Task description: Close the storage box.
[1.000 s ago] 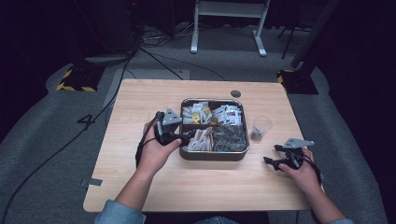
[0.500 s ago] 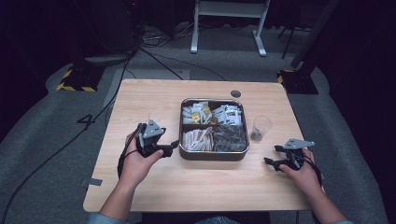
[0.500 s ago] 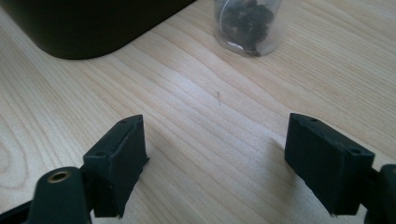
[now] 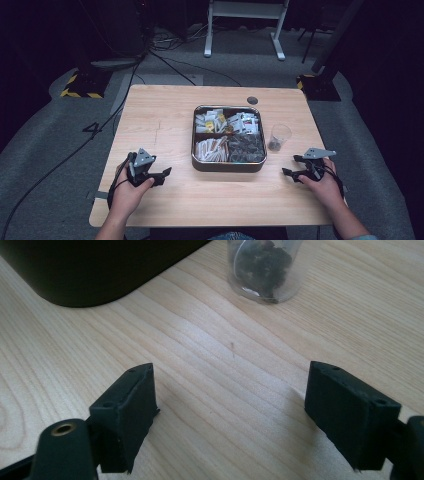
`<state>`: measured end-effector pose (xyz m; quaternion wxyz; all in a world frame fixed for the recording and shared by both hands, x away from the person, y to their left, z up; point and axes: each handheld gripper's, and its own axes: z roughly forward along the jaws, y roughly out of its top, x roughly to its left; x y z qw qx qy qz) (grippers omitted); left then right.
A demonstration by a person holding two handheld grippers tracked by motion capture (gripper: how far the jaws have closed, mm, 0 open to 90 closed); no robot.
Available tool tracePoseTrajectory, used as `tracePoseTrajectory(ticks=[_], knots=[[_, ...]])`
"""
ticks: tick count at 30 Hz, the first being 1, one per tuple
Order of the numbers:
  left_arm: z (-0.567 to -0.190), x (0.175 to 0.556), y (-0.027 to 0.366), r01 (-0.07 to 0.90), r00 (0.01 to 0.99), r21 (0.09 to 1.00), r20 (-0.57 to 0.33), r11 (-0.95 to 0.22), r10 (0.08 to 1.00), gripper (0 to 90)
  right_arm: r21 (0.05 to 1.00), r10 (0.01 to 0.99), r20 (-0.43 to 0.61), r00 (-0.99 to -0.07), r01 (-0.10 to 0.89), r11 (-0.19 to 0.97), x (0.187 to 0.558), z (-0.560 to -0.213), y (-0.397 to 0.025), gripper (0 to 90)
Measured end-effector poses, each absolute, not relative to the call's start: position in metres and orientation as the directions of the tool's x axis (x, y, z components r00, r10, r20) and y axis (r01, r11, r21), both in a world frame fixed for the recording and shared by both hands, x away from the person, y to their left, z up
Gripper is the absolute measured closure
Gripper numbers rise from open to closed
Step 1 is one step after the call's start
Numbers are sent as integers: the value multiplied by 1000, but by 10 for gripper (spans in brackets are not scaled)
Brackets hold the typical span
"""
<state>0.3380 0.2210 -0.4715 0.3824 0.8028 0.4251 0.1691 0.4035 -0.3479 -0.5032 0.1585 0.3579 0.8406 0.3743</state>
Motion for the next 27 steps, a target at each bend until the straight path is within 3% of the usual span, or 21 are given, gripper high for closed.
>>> tracePoseTrajectory(ticks=[11,18,27], knots=[[-496,334,228,626,569,649,-1,-432,822,210,743,718,2,-696,482,465,405,-503,-347,207],[-504,336,229,600,581,687,-22,-410,813,127,743,717,3,-697,482,465,405,-503,-347,207],[-504,337,231,590,611,682,-27,-433,791,96,742,715,2,-699,480,468,406,-503,-347,207]])
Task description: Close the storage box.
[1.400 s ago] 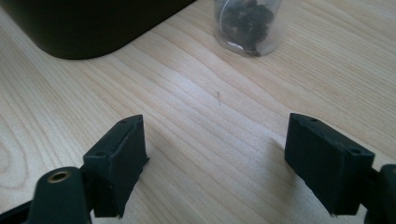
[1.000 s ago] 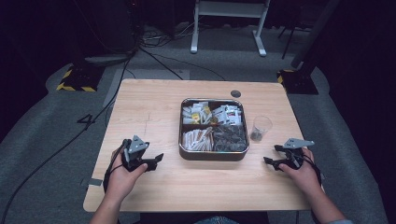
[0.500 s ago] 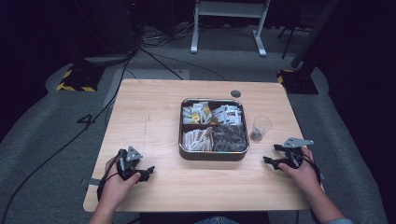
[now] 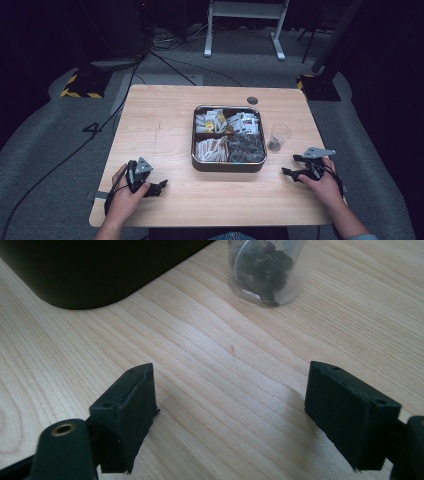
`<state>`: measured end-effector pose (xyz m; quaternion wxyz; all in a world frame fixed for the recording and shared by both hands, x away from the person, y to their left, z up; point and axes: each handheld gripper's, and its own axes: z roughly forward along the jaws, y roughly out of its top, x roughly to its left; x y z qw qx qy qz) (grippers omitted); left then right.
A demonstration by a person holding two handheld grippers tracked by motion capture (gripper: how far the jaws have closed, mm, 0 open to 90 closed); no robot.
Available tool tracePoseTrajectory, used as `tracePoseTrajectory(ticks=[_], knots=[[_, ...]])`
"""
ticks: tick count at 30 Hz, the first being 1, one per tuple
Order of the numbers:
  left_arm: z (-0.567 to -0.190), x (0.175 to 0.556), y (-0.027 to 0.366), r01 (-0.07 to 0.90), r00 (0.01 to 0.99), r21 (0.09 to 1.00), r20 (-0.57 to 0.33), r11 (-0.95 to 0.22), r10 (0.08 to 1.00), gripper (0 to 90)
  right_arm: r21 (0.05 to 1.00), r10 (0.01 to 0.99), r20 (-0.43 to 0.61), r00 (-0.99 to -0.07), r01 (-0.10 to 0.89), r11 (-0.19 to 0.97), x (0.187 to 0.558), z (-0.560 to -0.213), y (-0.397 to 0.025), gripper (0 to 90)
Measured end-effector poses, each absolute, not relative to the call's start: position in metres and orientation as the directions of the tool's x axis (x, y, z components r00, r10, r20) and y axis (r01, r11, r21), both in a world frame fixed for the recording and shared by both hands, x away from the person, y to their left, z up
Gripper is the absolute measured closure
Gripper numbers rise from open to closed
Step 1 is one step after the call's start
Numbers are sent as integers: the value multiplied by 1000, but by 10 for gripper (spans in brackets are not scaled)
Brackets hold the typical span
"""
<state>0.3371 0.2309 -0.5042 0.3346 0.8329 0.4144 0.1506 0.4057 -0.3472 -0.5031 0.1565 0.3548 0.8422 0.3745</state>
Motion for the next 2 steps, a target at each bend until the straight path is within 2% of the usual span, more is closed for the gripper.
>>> tracePoseTrajectory(ticks=[2], knots=[[-504,337,231,588,615,681,-26,-437,788,95,742,713,1,-701,479,469,406,-503,-347,207]])
